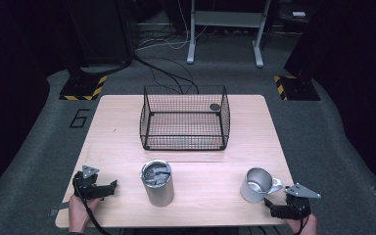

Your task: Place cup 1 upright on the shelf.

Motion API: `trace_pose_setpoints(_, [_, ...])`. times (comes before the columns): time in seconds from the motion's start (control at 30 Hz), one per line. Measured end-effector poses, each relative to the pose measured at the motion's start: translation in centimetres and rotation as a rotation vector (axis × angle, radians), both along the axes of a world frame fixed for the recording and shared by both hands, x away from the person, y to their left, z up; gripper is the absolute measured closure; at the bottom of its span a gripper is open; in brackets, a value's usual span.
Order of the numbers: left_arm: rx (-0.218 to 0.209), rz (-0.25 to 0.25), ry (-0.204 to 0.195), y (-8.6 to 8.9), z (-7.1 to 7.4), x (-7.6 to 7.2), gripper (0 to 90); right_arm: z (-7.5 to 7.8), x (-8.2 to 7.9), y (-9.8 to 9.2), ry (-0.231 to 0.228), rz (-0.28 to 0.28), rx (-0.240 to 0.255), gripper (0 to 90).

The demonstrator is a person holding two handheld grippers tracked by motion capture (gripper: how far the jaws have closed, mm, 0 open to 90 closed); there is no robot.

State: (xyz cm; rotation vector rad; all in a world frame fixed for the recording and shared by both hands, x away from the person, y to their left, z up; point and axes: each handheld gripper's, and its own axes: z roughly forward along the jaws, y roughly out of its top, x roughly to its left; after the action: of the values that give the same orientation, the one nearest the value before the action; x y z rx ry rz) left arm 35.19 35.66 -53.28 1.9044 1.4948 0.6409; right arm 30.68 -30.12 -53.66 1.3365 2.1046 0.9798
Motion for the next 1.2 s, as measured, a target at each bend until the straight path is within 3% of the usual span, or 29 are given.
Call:
trace_pose_setpoints(0.2, [-0.04,-0.067,-0.001,-0.7,0.2,-0.7,0.1,0.0,0.1,0.0,-0.005,0.003,0.004,0.0])
trace_pose_setpoints(0.3, [-0.039,-0.091,0.005,-0.9,0.6,-0.9,0.2,-0.1,0.1,0.0,-0.009,0.002,0.0,0.0])
trace_pose_setpoints(0.43, [-0.057,-0.129,-0.031,-1.3,1.5,-1.5,0.2,0.0,0.2,-0.1,-0.008,0.009,-0.003,0.1])
trace_pose_setpoints(0.63, [-0.055,-0.18,-0.04,-2.2,2.4,-2.0,0.0,0.0,0.1,0.0,-0.003,0.003,-0.002,0.1])
trace_pose_setpoints(0.73, [-0.075,-0.217,-0.046,-2.8,3.1,-2.3,0.0,0.0,0.1,-0.1,-0.005,0.007,-0.005,0.1])
trace_pose_setpoints(0.9, [-0.063,-0.25,-0.084,-3.9,4.3,-3.0,0.0,0.0,0.1,0.0,-0.003,0.003,-0.002,0.1])
trace_pose_setpoints(1.07, [-0.033,-0.298,-0.092,-5.0,5.2,-3.4,0.0,0.0,0.1,0.0,-0.003,0.003,-0.002,0.1])
trace_pose_setpoints(1.2, [-0.032,-0.326,-0.106,-5.5,5.8,-3.7,0.0,0.0,0.1,0.0,-0.005,0.005,-0.003,0.1])
